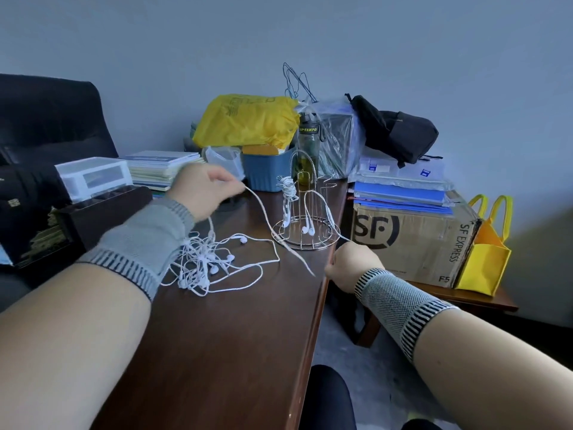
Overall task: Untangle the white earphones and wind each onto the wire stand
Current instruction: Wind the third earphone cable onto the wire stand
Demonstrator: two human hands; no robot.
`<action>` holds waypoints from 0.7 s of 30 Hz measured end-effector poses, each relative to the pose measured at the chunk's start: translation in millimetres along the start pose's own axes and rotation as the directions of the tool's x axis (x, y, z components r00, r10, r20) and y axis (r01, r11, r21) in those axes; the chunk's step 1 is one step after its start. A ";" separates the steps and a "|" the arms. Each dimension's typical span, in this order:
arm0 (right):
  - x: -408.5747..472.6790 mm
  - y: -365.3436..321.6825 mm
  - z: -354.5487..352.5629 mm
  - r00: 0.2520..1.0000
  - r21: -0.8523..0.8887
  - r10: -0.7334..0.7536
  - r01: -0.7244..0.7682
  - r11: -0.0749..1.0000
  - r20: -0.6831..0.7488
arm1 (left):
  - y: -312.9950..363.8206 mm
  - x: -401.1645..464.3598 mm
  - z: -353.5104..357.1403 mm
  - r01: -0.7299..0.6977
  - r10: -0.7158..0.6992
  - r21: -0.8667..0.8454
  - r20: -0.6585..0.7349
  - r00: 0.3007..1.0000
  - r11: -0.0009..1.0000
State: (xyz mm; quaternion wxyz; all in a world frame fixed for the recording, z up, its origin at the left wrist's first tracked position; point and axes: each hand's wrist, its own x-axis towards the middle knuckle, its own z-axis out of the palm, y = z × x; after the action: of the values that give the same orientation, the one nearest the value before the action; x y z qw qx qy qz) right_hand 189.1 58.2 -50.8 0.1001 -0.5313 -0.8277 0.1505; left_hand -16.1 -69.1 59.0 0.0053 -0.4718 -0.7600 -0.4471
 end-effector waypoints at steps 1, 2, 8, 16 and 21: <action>0.3 -1.9 1.0 0.999 -0.041 -0.024 0.025 0.999 0.033 | 3.2 -5.8 6.3 -0.032 0.026 0.053 0.096 0.995 0.998; -0.3 -2.3 1.8 0.997 -0.072 -0.047 0.051 0.996 0.061 | 5.6 -11.0 15.1 -0.068 0.047 0.106 0.195 0.980 0.992; -12.5 -24.8 -12.7 0.975 0.607 -0.185 0.222 0.763 -0.124 | 12.7 -23.1 52.7 -0.120 0.090 0.056 0.377 0.922 0.991; -13.7 -33.7 -25.3 0.993 0.832 -0.096 0.109 0.544 -0.068 | 2.2 -7.3 15.4 -0.033 -0.016 0.135 0.348 0.937 0.990; -5.8 -41.2 -23.3 0.991 0.863 -0.048 0.131 0.488 -0.123 | -3.5 24.7 -29.5 0.064 -0.061 -0.089 0.037 0.997 0.994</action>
State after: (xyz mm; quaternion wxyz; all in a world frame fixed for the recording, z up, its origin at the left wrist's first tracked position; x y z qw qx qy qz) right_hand 164.1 40.1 -14.4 0.3955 -0.3705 -0.6607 0.5193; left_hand -44.5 -72.3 85.1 -0.0432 -0.4552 -0.7534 -0.4726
